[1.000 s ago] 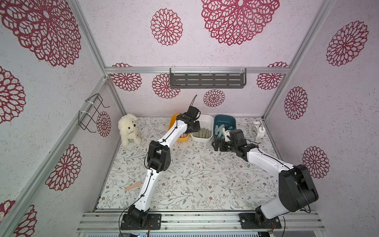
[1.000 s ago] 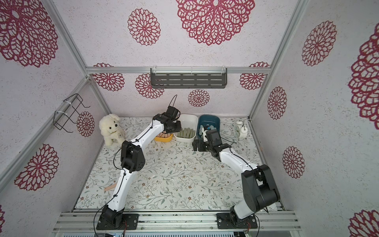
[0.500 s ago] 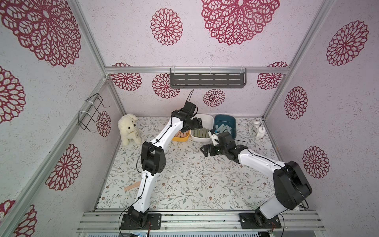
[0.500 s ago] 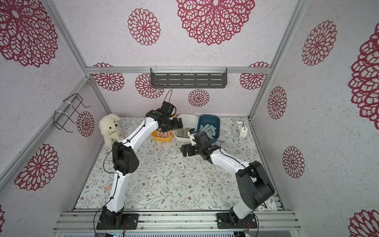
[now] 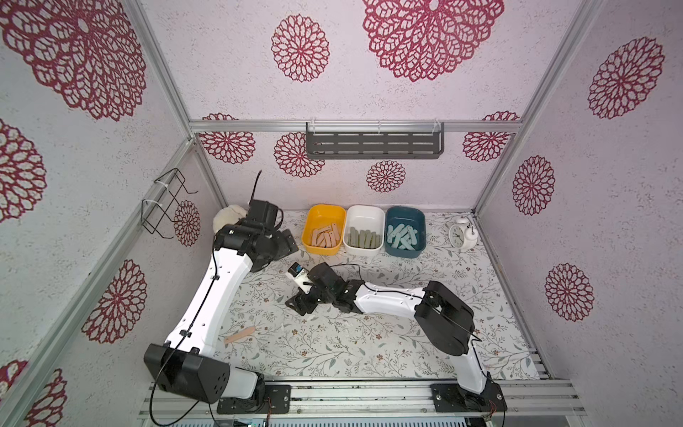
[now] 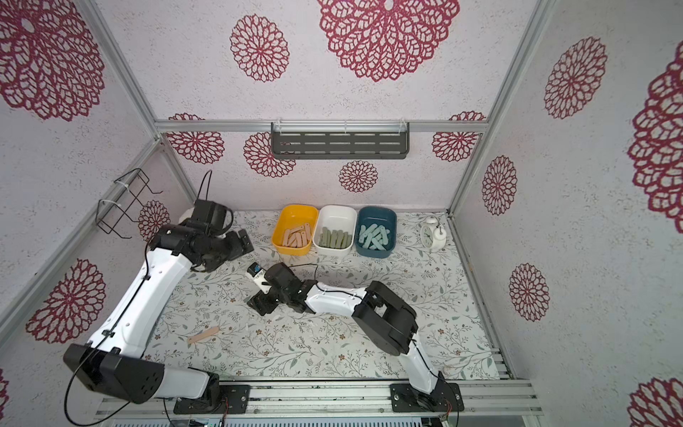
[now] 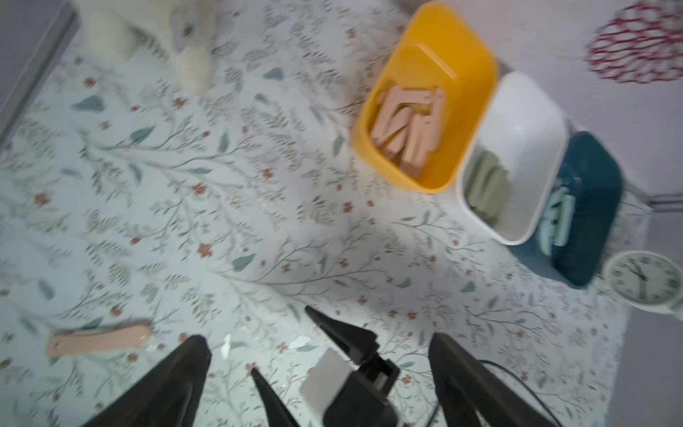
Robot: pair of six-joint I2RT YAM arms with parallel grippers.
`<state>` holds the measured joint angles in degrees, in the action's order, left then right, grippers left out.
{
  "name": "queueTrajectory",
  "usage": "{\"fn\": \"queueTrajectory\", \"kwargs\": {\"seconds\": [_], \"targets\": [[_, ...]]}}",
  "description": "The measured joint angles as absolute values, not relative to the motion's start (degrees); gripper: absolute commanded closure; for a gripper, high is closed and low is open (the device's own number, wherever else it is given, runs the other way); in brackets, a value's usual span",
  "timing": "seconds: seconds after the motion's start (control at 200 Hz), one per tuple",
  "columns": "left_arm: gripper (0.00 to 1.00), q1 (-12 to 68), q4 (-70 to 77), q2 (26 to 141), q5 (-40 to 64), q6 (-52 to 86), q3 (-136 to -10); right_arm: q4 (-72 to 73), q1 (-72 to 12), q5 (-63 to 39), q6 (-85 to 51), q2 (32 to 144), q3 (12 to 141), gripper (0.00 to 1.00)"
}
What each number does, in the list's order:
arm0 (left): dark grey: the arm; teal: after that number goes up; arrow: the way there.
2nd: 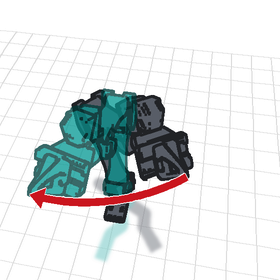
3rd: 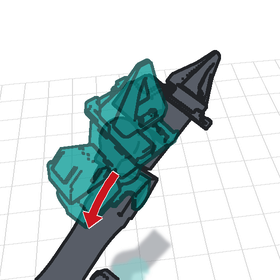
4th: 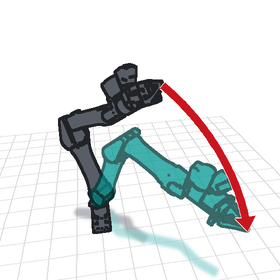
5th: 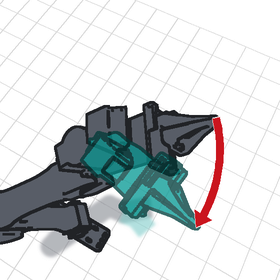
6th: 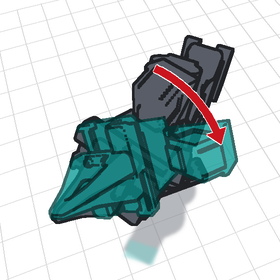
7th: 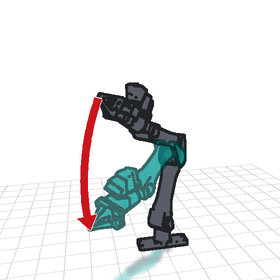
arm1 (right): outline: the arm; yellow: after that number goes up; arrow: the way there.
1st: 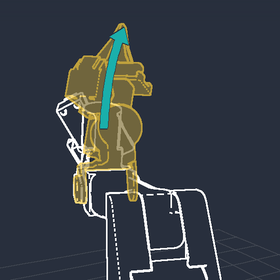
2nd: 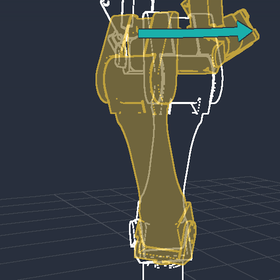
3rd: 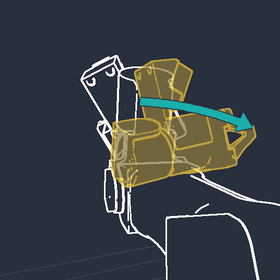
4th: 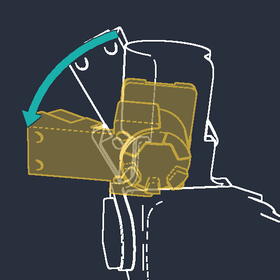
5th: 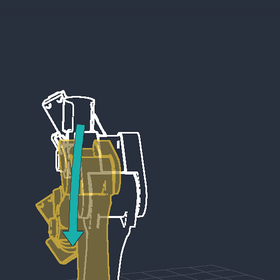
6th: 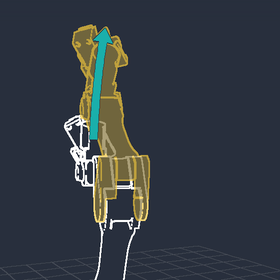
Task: Place the fruit knives into the storage box by color
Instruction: Move the fruit knife to the center of the board.
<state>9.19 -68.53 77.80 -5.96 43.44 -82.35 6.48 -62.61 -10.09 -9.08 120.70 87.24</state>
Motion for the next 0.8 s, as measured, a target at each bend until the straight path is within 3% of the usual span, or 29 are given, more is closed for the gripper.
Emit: {"fn": "queueTrajectory", "kwargs": {"seconds": [0.175, 0.33, 0.801], "targets": [[0.02, -8.21, -71.24, 65.91, -4.69, 45.17, -62.41, 3.86, -66.57, -9.32, -7.07, 131.22, 100.57, 0.22], [0.03, -18.76, -72.23, 62.43, -2.63, 44.69, -57.25, -0.67, -68.97, -9.37, -3.64, 139.55, 112.29, 0.22], [0.03, -25.69, -74.54, 62.78, -4.23, 41.1, -59.72, -16.27, -72.36, -8.54, 5.89, 157.1, 143.96, 0.09]]}}
